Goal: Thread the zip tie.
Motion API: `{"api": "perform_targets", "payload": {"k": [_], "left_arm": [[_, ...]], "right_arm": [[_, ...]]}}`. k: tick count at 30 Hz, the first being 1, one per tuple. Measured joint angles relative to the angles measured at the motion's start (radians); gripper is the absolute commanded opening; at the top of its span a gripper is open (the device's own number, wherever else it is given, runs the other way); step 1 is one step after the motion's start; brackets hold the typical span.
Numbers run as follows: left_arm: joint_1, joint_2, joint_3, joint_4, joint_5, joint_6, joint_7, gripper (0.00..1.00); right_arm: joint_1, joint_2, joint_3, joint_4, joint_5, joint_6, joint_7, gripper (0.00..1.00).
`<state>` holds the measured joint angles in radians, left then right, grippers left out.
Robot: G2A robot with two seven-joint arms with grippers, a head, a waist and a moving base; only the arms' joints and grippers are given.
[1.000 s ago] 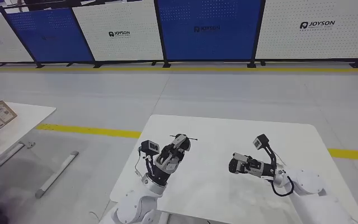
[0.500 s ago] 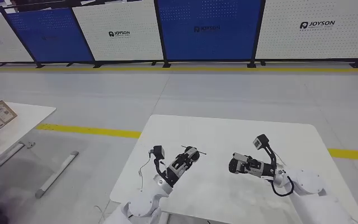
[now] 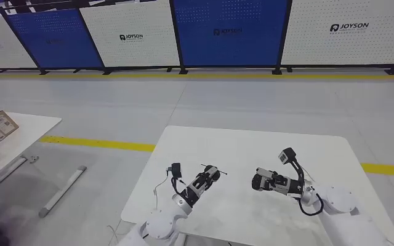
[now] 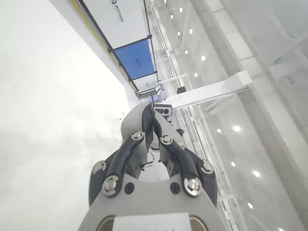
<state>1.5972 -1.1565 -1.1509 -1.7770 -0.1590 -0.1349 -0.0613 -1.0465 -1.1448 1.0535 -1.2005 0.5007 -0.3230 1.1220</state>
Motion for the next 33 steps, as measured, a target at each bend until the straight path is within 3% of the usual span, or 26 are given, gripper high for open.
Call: {"api": "perform_targets", "payload": {"k": [3, 5, 12, 15, 21, 23, 28, 33], "left_arm": [[-0.021, -0.004, 0.018, 0.027, 0.028, 0.015, 0.012, 0.00], [-0.025, -0.008, 0.024, 0.034, 0.025, 0.004, 0.031, 0.00], [-0.024, -0.009, 0.024, 0.035, 0.020, -0.001, 0.038, 0.00], [-0.025, -0.012, 0.029, 0.021, -0.001, -0.021, 0.044, 0.00], [0.014, -0.015, 0.006, -0.079, -0.063, -0.171, 0.063, 0.00], [0.035, -0.015, -0.012, -0.137, -0.091, -0.210, 0.070, 0.00], [0.069, -0.023, -0.083, -0.295, -0.173, -0.205, 0.083, 0.00], [0.077, -0.025, -0.101, -0.312, -0.185, -0.205, 0.075, 0.00]], "right_arm": [[0.000, 0.000, 0.000, 0.000, 0.000, 0.000, 0.000, 1.00], [0.000, 0.000, 0.000, 0.000, 0.000, 0.000, 0.000, 1.00], [0.000, 0.000, 0.000, 0.000, 0.000, 0.000, 0.000, 1.00], [0.000, 0.000, 0.000, 0.000, 0.000, 0.000, 0.000, 1.00], [0.000, 0.000, 0.000, 0.000, 0.000, 0.000, 0.000, 1.00], [0.000, 0.000, 0.000, 0.000, 0.000, 0.000, 0.000, 1.00], [0.000, 0.000, 0.000, 0.000, 0.000, 0.000, 0.000, 1.00], [0.000, 0.000, 0.000, 0.000, 0.000, 0.000, 0.000, 1.00]]}}
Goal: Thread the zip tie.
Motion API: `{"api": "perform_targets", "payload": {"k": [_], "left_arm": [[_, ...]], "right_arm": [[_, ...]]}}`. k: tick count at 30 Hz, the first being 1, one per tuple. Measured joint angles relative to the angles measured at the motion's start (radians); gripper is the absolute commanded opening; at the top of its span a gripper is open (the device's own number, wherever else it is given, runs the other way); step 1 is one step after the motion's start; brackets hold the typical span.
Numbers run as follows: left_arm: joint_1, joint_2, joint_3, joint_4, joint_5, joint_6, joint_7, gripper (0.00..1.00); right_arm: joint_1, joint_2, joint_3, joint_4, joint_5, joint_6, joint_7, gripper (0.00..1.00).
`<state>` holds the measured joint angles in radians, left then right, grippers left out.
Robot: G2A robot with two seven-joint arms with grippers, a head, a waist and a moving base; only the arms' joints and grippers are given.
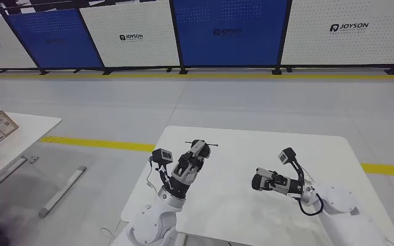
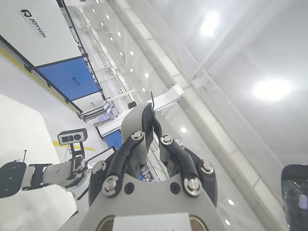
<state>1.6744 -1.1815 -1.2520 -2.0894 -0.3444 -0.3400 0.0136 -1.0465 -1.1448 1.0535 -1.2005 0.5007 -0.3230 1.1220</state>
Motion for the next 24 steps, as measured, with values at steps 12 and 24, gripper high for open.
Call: {"api": "perform_targets", "payload": {"k": [12, 24], "left_arm": [[-0.016, 0.002, 0.007, 0.050, 0.096, 0.107, -0.024, 0.00], [-0.108, -0.007, 0.072, 0.209, 0.261, 0.328, -0.033, 0.00]], "right_arm": [[0.000, 0.000, 0.000, 0.000, 0.000, 0.000, 0.000, 1.00], [0.000, 0.000, 0.000, 0.000, 0.000, 0.000, 0.000, 1.00]]}}
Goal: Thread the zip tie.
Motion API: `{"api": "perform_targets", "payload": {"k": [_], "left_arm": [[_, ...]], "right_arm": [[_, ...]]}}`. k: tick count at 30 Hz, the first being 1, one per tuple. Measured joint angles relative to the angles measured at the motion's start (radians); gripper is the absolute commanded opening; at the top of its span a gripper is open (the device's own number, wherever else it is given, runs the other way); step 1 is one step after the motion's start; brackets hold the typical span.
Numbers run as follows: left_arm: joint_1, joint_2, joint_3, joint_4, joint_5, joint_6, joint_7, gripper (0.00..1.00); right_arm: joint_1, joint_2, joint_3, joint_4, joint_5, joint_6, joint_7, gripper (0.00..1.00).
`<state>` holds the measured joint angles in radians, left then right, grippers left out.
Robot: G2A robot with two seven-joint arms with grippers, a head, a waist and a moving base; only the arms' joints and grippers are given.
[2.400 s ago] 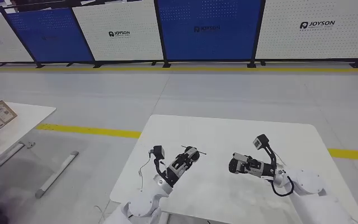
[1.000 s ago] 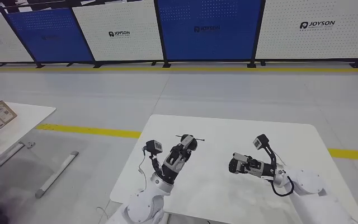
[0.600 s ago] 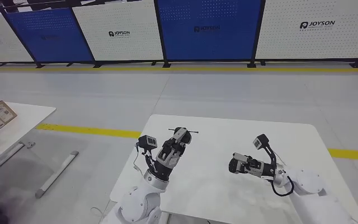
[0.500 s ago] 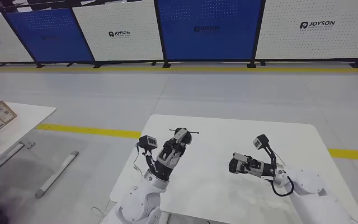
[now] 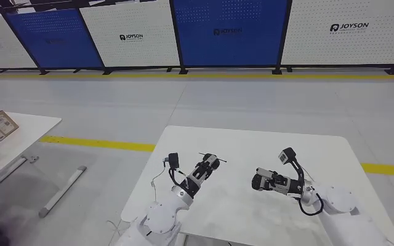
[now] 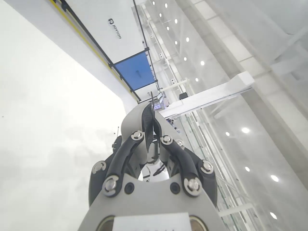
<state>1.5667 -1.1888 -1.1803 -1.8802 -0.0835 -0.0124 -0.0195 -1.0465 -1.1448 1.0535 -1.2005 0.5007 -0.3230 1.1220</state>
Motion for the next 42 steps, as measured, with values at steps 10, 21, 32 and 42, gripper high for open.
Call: {"api": "perform_targets", "payload": {"k": [10, 21, 32, 42], "left_arm": [[-0.021, -0.004, 0.023, 0.028, 0.039, 0.032, 0.011, 0.00], [0.017, -0.008, 0.009, 0.035, -0.040, -0.214, 0.018, 0.00], [0.008, -0.008, 0.025, 0.079, 0.034, -0.181, 0.004, 0.00], [-0.051, -0.024, 0.113, 0.194, 0.120, -0.110, 0.009, 0.00]], "right_arm": [[0.000, 0.000, 0.000, 0.000, 0.000, 0.000, 0.000, 1.00], [0.000, 0.000, 0.000, 0.000, 0.000, 0.000, 0.000, 1.00], [0.000, 0.000, 0.000, 0.000, 0.000, 0.000, 0.000, 1.00], [0.000, 0.000, 0.000, 0.000, 0.000, 0.000, 0.000, 1.00]]}}
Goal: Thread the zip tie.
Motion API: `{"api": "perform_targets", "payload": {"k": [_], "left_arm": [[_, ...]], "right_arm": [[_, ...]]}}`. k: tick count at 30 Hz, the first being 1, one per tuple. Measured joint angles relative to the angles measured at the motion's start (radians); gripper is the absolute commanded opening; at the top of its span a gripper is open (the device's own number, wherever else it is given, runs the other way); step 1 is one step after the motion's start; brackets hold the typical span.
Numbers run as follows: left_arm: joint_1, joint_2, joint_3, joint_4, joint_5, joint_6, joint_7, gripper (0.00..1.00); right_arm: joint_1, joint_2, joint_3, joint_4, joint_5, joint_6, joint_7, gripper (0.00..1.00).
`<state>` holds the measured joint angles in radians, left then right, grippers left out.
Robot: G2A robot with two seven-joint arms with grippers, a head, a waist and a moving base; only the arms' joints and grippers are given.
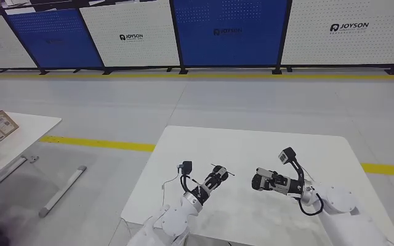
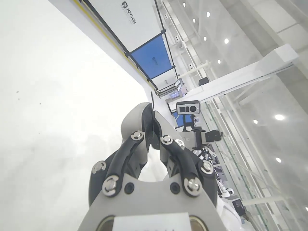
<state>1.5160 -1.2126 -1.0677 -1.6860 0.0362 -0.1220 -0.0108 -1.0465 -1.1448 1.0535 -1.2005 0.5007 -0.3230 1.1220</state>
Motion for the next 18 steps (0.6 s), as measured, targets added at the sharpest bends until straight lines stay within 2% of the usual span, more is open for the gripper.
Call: {"api": "perform_targets", "payload": {"k": [8, 11, 13, 18], "left_arm": [[0.002, -0.002, 0.005, 0.000, -0.023, -0.002, -0.010, 0.00], [0.001, -0.003, 0.004, 0.020, -0.100, -0.003, -0.057, 0.00], [-0.003, -0.004, 0.001, 0.042, -0.123, -0.019, -0.066, 0.00], [-0.005, -0.005, 0.001, 0.049, -0.132, -0.028, -0.069, 0.00]], "right_arm": [[0.000, 0.000, 0.000, 0.000, 0.000, 0.000, 0.000, 1.00], [0.000, 0.000, 0.000, 0.000, 0.000, 0.000, 0.000, 1.00], [0.000, 0.000, 0.000, 0.000, 0.000, 0.000, 0.000, 1.00], [0.000, 0.000, 0.000, 0.000, 0.000, 0.000, 0.000, 1.00]]}}
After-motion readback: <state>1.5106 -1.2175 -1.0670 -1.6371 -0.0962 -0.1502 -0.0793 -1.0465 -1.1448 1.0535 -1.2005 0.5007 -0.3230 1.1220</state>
